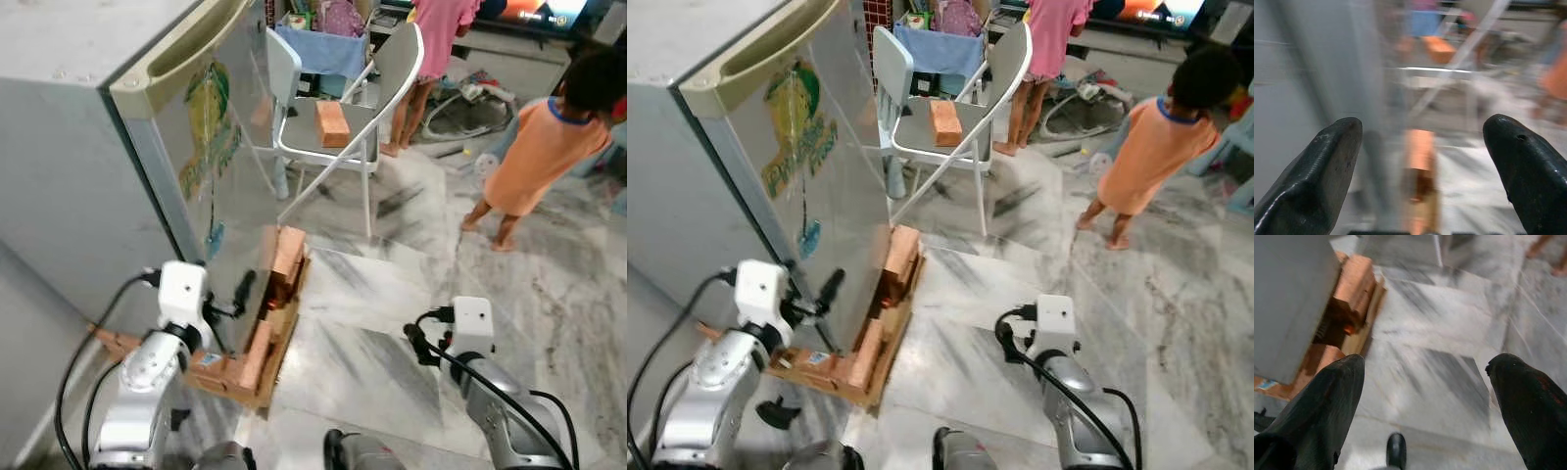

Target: Restocking fridge

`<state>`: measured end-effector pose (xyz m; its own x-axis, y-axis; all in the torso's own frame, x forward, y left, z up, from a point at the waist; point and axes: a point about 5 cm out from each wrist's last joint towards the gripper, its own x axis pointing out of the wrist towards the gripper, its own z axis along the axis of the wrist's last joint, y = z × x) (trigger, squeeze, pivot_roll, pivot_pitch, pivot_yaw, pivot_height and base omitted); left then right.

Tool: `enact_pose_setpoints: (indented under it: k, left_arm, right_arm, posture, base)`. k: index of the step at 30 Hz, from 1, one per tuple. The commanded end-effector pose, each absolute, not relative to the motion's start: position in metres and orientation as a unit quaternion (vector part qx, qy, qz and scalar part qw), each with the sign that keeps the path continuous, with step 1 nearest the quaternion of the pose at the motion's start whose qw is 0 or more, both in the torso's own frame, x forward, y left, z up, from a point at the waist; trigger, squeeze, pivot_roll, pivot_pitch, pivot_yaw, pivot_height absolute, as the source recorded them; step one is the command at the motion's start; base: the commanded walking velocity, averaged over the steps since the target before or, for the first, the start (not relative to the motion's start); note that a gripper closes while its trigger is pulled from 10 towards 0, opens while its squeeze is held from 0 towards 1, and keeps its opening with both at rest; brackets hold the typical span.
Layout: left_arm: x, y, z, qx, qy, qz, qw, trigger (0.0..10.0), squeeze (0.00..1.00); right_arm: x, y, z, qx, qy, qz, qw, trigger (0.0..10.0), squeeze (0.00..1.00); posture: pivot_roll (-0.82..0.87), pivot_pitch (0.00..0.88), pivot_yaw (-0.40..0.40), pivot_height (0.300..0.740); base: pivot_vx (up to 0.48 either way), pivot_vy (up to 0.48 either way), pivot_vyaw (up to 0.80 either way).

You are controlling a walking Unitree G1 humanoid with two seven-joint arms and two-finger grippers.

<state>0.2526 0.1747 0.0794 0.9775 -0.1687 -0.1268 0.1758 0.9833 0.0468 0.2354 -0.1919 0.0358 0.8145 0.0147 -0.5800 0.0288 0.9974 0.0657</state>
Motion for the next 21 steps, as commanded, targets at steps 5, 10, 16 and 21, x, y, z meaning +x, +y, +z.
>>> enact_pose_setpoints:
  k: [5,10,16,21]
  left_arm:
    - [0.255,0.192,0.079,0.046,0.057,-0.03,0.997,10.0,0.0]
    - [0.26,0.188,0.081,0.032,0.057,-0.058,0.996,10.0,0.0]
    - [0.272,0.176,0.086,0.038,0.042,-0.072,0.996,10.0,0.0]
    - [0.282,0.165,0.081,0.037,0.045,-0.082,0.995,10.0,0.0]
  right_arm:
    - [0.236,-0.189,0.039,0.039,0.3,0.008,0.953,10.0,0.0]
    - [0.233,-0.183,0.039,0.058,0.302,0.047,0.95,10.0,0.0]
    - [0.22,-0.175,0.038,0.055,0.314,0.118,0.94,10.0,0.0]
    - [0.195,-0.181,0.032,0.075,0.322,0.152,0.932,10.0,0.0]
  posture:
    - [0.09,0.06,-0.026,0.74]
    - [0.09,0.059,-0.027,0.74]
    - [0.08,0.063,-0.03,0.74]
    - [0.06,0.066,-0.023,0.74]
  base:
    - [0.0,0.0,0.0]
    - [0.0,0.0,0.0]
    - [0.0,0.0,0.0]
    - [0.0,0.0,0.0]
